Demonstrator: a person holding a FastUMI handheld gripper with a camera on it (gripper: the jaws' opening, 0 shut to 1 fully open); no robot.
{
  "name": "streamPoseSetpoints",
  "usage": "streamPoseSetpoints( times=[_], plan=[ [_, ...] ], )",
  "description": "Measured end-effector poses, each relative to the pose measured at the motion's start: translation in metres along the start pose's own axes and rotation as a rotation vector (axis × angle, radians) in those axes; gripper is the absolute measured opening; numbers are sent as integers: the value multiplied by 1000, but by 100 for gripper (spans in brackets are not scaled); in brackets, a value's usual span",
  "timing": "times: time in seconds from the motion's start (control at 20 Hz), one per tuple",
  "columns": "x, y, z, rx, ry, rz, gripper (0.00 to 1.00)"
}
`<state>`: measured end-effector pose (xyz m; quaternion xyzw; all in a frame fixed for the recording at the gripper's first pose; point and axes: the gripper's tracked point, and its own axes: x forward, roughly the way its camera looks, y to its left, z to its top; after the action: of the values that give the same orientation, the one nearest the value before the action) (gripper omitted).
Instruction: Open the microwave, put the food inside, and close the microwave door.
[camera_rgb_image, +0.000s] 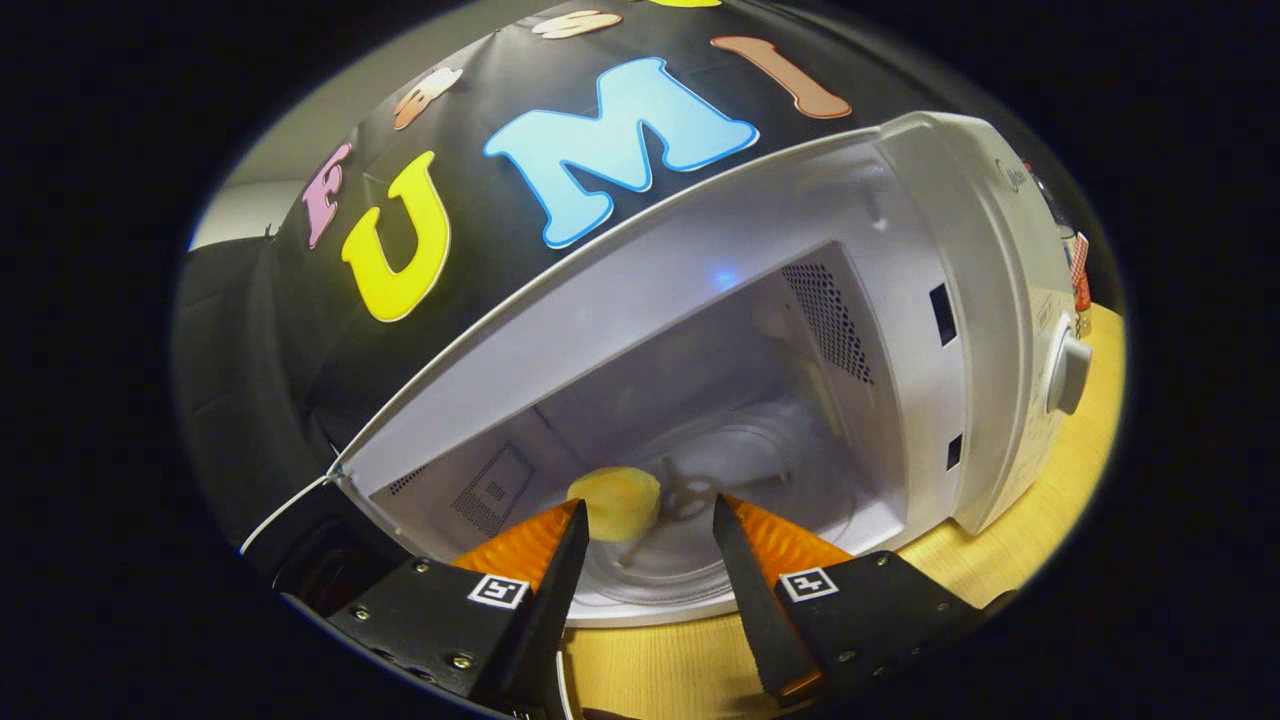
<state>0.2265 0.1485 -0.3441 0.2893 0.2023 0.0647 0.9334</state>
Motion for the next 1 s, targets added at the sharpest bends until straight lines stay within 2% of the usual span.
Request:
streamPoseSetpoints(
  times=[0.5,0.55,0.6,0.75,0.85,1.0],
  plan=[
    [-102,69,-4,-265,50,239,76],
    [-117,78,-1,-297,45,271,79],
    [-134,89,1,-323,33,301,87],
    [-198,127,7,-382,-14,430,86],
    [-240,151,9,-433,-51,507,96],
    [-291,176,5,-504,-108,589,96]
  ],
)
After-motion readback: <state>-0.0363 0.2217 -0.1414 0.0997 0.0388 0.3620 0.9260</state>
